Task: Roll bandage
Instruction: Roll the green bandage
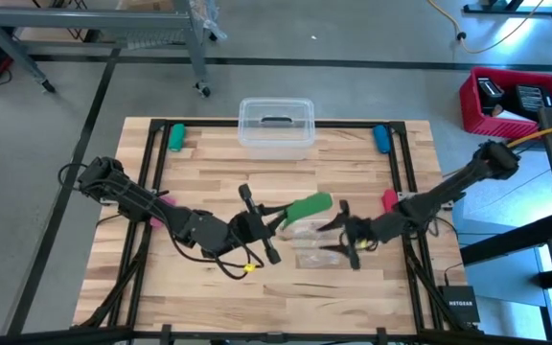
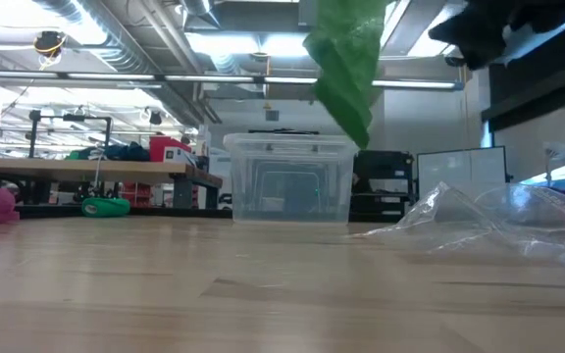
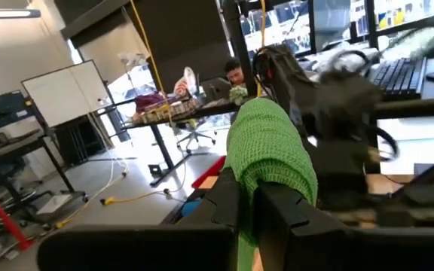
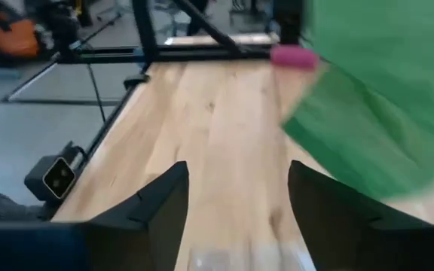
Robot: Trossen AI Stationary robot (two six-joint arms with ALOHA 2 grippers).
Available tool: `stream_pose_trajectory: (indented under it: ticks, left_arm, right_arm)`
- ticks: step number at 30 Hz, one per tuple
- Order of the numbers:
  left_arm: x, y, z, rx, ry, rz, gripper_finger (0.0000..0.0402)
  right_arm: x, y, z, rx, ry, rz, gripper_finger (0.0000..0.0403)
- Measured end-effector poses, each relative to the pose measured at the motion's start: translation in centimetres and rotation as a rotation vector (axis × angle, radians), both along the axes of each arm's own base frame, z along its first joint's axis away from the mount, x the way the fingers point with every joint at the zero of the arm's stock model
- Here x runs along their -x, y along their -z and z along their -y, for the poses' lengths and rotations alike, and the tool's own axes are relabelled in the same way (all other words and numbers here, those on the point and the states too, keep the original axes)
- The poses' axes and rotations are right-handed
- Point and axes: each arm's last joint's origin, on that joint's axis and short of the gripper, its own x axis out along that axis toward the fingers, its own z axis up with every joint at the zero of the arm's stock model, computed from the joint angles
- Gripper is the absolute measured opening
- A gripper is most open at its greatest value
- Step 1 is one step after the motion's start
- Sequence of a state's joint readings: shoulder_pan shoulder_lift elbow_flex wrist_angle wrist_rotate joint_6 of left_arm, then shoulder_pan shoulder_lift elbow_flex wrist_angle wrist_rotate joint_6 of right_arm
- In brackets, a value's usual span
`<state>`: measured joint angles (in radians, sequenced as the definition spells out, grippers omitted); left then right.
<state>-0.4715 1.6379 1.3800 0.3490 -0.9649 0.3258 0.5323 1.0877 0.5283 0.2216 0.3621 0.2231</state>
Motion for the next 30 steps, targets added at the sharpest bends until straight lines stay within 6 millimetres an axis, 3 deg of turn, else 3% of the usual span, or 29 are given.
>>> stream_pose_trajectory:
  ticks: [5, 13, 19, 30]
  left_arm:
    - [-0.1, 0.0, -0.1, 0.011, -0.002, 0.007, 0.002]
    - [-0.1, 0.0, 0.0, 0.035, 0.012, 0.022, 0.0023]
    - [0.0, 0.0, 0.1, 0.037, 0.026, 0.023, 0.0023]
    - [0.0, 0.0, 0.2, 0.051, 0.034, 0.027, 0.0023]
  right_arm:
    - [-2.4, 1.9, -1.7, 0.215, 0.071, 0.115, 0.0205]
    - [-6.3, 4.4, -1.8, 0.431, 0.254, 0.084, 0.0181]
    - [-8.8, 4.0, -1.8, 0.558, 0.358, 0.064, 0.0148]
    - [-9.5, 3.1, -2.0, 0.612, 0.374, 0.072, 0.0124]
